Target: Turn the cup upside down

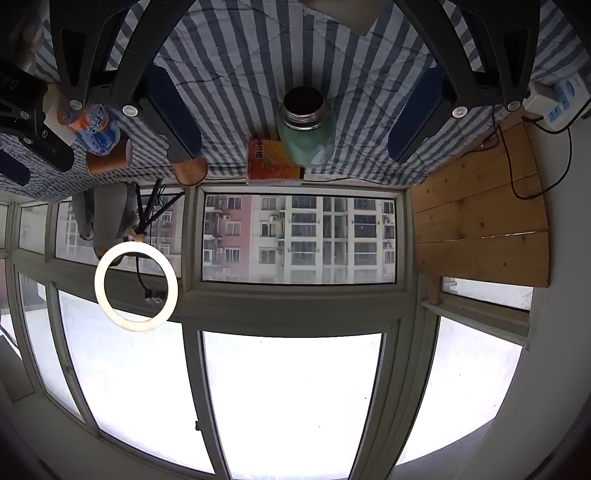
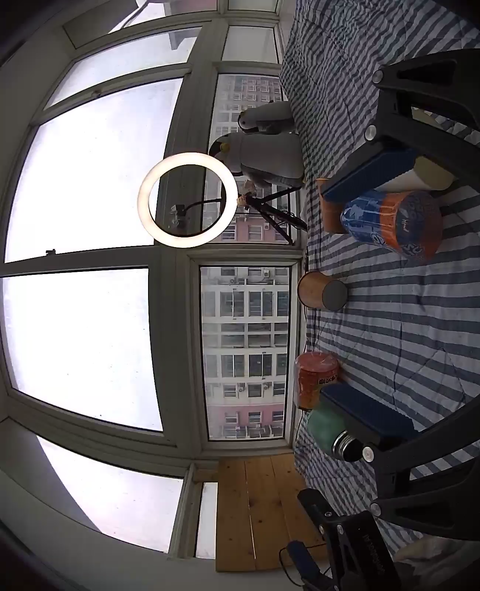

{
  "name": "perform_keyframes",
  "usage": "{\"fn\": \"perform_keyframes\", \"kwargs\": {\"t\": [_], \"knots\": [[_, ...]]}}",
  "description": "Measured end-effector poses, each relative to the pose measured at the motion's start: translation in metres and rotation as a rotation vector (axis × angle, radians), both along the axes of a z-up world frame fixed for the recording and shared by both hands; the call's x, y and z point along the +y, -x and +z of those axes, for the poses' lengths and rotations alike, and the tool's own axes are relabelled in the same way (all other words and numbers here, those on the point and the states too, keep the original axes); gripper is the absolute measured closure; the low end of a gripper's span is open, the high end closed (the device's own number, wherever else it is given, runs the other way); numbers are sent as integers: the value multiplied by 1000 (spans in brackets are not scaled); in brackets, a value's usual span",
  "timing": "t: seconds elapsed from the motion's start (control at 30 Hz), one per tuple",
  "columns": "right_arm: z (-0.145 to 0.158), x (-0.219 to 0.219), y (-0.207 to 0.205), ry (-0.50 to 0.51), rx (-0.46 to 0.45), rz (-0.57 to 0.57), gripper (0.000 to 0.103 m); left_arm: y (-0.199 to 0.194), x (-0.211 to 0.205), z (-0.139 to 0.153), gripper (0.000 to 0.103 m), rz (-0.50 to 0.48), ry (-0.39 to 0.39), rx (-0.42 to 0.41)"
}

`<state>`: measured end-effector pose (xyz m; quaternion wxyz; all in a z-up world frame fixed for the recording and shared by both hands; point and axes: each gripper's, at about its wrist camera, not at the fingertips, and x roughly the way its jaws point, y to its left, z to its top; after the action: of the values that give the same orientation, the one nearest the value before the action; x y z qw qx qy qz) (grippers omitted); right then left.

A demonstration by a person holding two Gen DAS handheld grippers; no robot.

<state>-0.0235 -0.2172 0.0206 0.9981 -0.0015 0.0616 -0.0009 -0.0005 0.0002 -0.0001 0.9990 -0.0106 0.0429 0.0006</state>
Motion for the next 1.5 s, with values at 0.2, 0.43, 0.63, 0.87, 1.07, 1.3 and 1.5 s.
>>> {"fn": "perform_keyframes", "kwargs": {"t": [0.2,0.43,0.63,0.87,1.07,1.3,1.5], "knots": [[0,-1,0,0,-2,-1,6,0,-4,-1,1,5,-5,12],[0,0,-1,-1,1,-1,6,0,-1,-1,0,2,-2,19],[0,0,0,-1,1,-1,6,-1,0,-2,0,1,1,23],[-1,1,-1,-2,0,-1,6,-2,0,-4,1,2,3,27],[0,0,0,-2,1,-1,6,-2,0,-3,1,2,4,28],[0,0,0,-2,3,-1,6,-2,0,-3,0,2,3,29],[1,-1,0,-2,4,0,6,-2,0,-3,1,2,2,29]]}}
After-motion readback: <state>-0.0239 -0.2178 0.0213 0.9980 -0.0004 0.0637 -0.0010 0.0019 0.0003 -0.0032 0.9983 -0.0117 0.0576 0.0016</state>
